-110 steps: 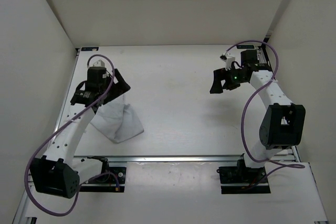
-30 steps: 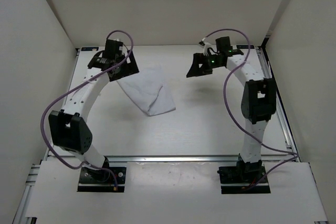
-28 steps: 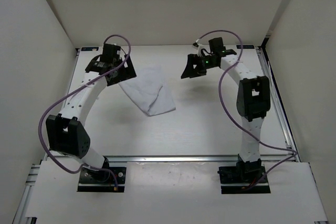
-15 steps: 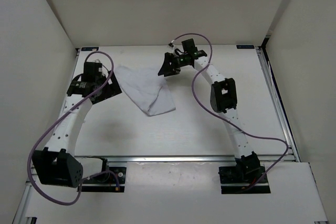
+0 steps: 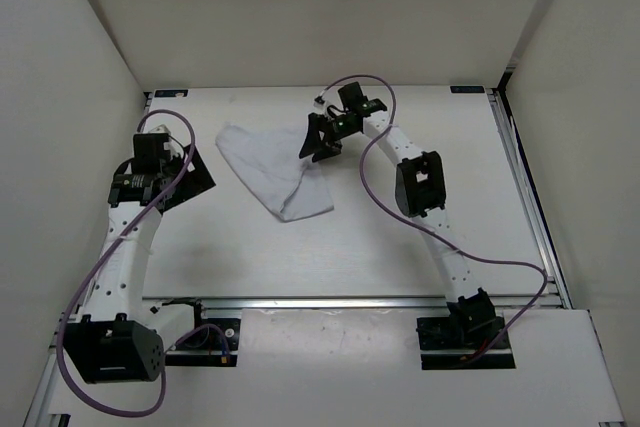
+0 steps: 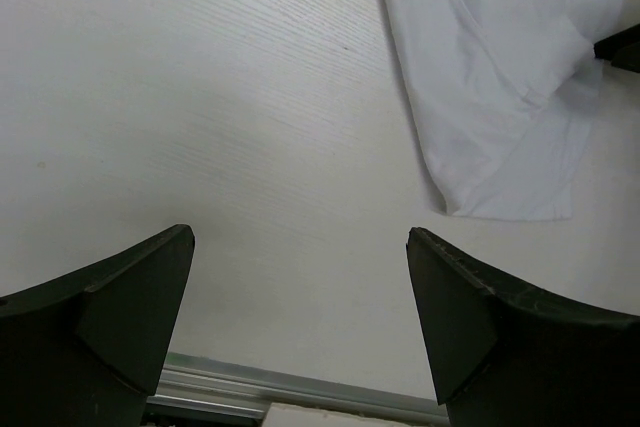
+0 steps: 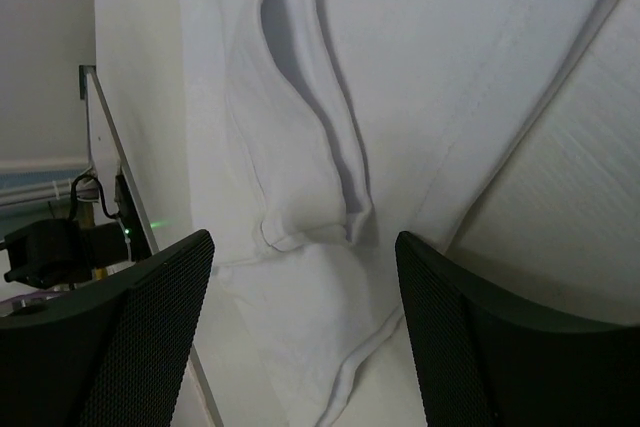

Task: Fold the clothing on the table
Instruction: Flatten the skirt out

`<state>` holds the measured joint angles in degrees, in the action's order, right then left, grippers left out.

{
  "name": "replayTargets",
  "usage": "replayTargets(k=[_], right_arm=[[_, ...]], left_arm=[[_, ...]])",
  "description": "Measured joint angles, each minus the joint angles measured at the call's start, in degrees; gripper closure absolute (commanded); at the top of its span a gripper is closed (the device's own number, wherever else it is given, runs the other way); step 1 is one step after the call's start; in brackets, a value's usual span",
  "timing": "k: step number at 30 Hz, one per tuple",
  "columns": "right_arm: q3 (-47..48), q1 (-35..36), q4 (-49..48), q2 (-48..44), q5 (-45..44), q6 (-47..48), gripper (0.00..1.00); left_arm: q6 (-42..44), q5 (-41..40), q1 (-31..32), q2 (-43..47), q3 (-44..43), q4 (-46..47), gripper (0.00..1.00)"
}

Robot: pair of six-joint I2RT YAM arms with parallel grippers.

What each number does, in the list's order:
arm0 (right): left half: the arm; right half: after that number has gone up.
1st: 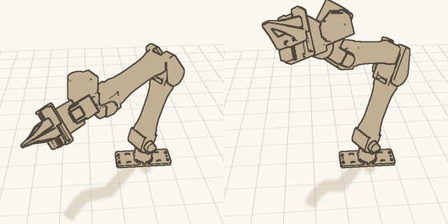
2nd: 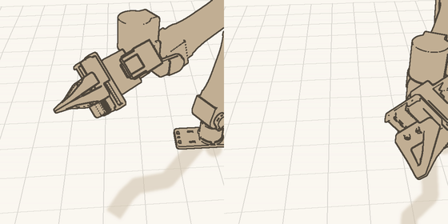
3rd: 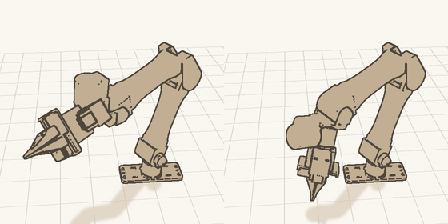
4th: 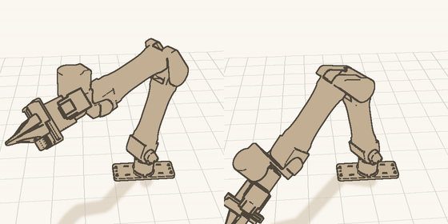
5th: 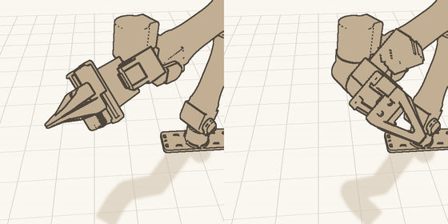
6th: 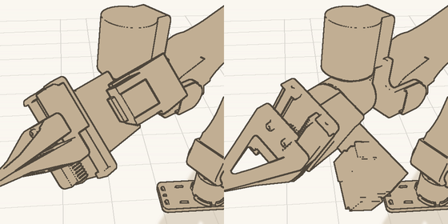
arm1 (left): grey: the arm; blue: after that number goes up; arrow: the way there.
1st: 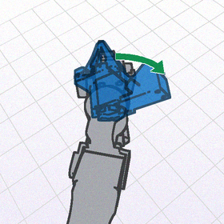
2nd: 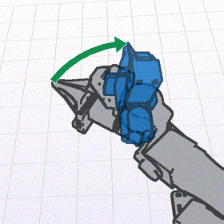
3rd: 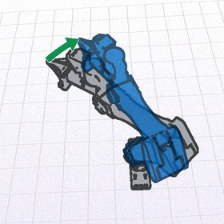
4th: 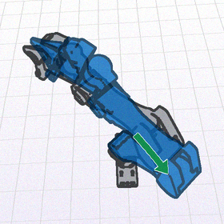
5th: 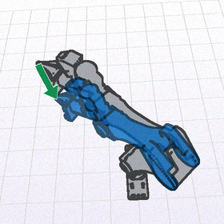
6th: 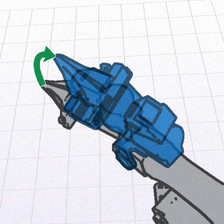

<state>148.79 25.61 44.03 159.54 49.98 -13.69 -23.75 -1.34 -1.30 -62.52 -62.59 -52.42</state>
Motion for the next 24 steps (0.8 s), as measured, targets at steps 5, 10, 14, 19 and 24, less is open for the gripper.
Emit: replayTargets(k=[5,10,14,19,24], right_arm=[[-0.15,0.98,0.20,0.00,-0.37,0.02,0.25],[-0.20,1.97,0.85,0.00,-0.57,0.44,0.37],[-0.17,3.08,1.07,0.00,-1.01,1.29,0.47],[0.37,4.52,1.77,0.00,-2.34,3.82,0.74],[5.60,6.34,6.95,0.04,-3.85,13.25,0.93]], left_arm=[[0.17,0.74,-0.76,0.04,0.33,0.20,0.01],[0.22,1.46,-0.81,0.39,1.11,0.37,0.01],[0.44,2.16,-1.81,1.09,1.90,0.31,0.02],[0.66,2.69,-3.43,2.12,2.45,0.35,0.02],[1.09,3.23,-3.67,2.32,2.86,0.13,0.01]])
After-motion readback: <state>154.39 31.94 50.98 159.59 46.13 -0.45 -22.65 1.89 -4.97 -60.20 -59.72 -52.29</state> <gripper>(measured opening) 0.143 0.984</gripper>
